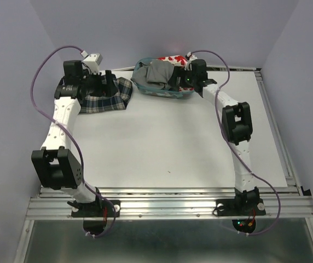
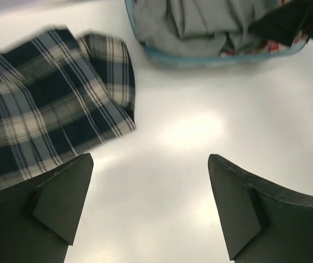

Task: Fold and stack the skirts
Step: Grab the skirt from the pile

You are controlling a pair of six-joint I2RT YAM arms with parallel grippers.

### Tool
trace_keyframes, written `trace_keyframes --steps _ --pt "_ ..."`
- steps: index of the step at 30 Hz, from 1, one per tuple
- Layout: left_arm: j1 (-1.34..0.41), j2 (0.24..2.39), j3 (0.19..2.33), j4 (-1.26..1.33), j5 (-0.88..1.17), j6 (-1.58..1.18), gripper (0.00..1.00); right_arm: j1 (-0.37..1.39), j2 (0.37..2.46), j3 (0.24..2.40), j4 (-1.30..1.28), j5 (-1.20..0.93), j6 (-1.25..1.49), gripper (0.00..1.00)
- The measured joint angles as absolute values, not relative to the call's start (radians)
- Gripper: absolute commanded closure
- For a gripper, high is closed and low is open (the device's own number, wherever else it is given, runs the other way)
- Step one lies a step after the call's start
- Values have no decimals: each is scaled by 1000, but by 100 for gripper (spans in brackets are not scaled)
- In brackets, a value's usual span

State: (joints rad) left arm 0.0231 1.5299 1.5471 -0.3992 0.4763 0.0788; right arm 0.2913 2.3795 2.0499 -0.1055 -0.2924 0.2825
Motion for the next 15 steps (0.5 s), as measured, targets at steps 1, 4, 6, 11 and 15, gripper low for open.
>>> trace_keyframes --steps 1,4,6,11,15 --pt "23 1537 1526 -415 480 70 2 294 2398 2060 -97 -287 284 7" --pt "23 1539 1489 -460 490 41 1 308 2464 2104 -68 -257 285 8" --pt "23 1526 1489 -453 492 33 1 317 2491 2119 -52 -235 285 20" --pt "23 1474 1480 -441 489 27 1 327 2514 2131 -31 -224 278 68" --pt "23 1451 1480 -438 485 27 1 329 2514 2139 2 -234 257 97"
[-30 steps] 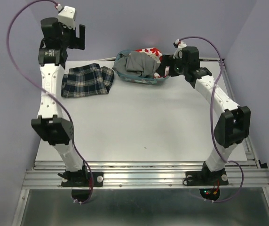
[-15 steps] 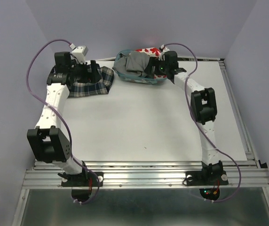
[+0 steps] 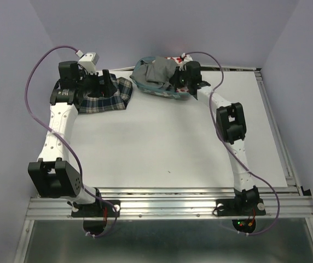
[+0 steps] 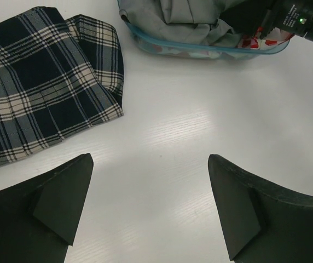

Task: Fold and stack the skirts
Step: Grab the skirt from the pile

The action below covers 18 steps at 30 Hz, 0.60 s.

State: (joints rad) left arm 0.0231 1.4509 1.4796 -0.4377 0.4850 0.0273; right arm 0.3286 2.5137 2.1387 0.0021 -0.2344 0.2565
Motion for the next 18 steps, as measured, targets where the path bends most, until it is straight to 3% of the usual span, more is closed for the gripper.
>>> trace_keyframes --steps 8,18 --pt "23 1441 1457 -438 461 28 1 329 2461 2267 15 -300 209 99" --pt "23 1371 1393 -420 425 33 1 329 2037 2270 35 -466 245 99"
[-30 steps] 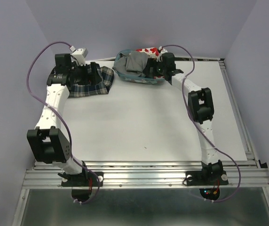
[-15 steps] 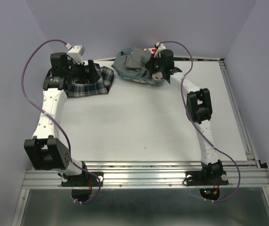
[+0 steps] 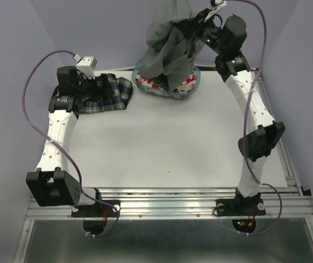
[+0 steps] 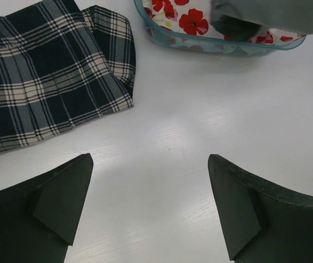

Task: Fold and stack the skirts
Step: Grab the skirt from the pile, then move the skirt to the center of the board

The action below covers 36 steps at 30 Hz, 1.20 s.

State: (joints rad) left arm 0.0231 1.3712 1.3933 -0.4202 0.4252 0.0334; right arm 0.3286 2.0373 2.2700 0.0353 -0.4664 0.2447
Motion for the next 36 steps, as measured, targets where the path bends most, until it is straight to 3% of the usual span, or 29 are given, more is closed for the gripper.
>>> trace_keyframes --steps 7,11,17,22,26,27,28,30,33,36 --pt "23 1325 1393 -396 410 50 1 329 1783 2240 31 -513 239 99" --pt "23 1293 1366 -378 415 76 2 329 1636 2101 23 -519 232 99" --pt "23 1230 1238 -356 468 181 5 329 1483 1719 -35 -534 237 99" --pt "18 1184 1132 -366 479 320 7 329 1515 1362 -72 -560 259 99" --pt "14 1174 1078 -374 479 397 9 342 1666 1227 -98 -587 262 97" --pt "13 1171 1062 -376 479 414 9 350 1717 1227 -100 -595 261 93" --pt "12 1169 1048 -380 479 427 9 356 1747 1232 -103 -598 260 79" --pt "12 1167 1021 -381 478 455 9 385 1840 1285 -125 -609 257 71" --pt "-11 1166 978 -379 468 506 10 432 1940 1414 -175 -609 241 45" --pt "-45 1156 929 -369 452 556 10 461 1965 1523 -223 -579 213 32"
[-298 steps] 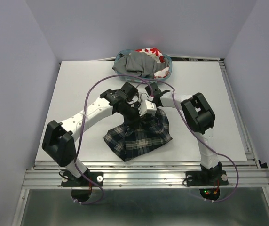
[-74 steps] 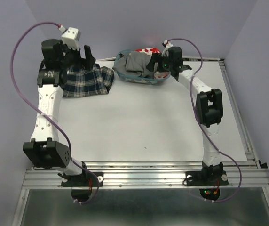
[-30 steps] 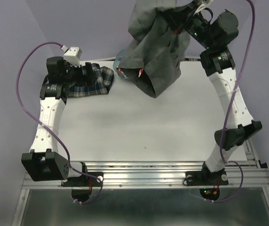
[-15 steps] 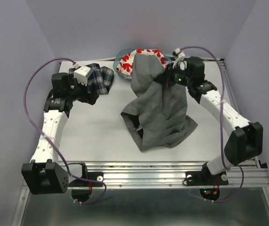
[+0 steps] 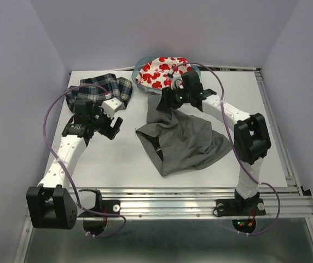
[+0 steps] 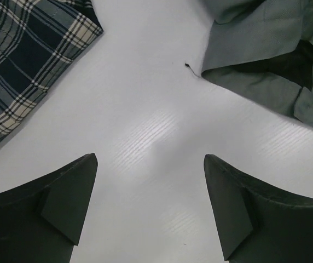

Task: Fold and stack the skirts
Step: Move the skirt to the center of the board, then flatten the skirt out

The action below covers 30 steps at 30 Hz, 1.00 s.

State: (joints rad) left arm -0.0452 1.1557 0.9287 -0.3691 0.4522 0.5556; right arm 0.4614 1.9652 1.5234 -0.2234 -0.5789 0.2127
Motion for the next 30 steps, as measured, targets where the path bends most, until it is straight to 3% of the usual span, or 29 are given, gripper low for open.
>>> trace_keyframes --steps 1,9,18,23,26,30 --pt "-64 1152 913 -363 439 575 10 468 1964 1576 -243 -558 195 22" --pt "-327 1213 863 -227 294 690 10 464 1836 1670 -417 -327 46 23" --pt "-511 1464 870 -101 171 910 13 458 1613 1295 -616 -381 0 29" --pt "-549 1589 911 -41 83 991 29 458 1654 1184 -682 -389 -31 31" --pt "-550 1624 936 -6 26 1004 47 458 1700 1167 -694 -347 -67 32" --pt "-539 1620 945 34 -6 1000 64 453 1731 1133 -675 -266 -105 34"
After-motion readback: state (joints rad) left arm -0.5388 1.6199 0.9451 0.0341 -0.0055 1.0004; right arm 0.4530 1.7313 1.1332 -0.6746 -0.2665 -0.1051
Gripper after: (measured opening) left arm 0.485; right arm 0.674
